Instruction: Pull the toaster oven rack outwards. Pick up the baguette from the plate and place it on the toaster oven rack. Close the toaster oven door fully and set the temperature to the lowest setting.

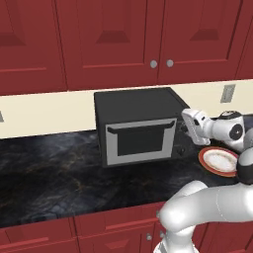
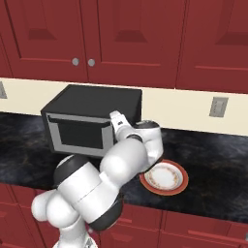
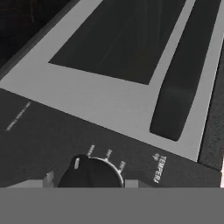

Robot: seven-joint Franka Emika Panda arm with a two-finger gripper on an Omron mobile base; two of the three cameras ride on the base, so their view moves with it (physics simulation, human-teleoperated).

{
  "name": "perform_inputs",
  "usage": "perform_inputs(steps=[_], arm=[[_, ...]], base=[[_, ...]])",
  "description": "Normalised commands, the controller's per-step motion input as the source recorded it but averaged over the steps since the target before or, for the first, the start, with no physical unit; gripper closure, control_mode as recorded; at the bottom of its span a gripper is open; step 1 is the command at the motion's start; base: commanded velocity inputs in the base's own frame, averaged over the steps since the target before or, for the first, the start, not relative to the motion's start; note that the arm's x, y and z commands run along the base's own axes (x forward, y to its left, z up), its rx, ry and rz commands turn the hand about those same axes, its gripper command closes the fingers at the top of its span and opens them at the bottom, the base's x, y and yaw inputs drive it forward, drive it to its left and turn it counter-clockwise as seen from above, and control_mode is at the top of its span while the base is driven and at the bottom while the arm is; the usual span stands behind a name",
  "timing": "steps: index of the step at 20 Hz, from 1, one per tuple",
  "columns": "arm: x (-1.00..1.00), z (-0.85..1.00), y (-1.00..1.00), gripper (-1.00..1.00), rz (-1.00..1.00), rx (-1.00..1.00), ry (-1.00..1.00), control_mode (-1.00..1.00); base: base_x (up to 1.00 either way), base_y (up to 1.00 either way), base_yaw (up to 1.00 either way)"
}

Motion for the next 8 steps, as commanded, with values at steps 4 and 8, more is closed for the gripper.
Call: perform_inputs(steps=[4, 8], arm=[[0.11, 0.0, 0.0, 1.0, 0.39, -1.0, -0.09, -1.0], [0.04, 0.0, 0.0, 1.0, 0.5, -0.98, -0.1, -1.0]], base=[[0.0, 0.0, 0.0], [0.0, 0.0, 0.0]])
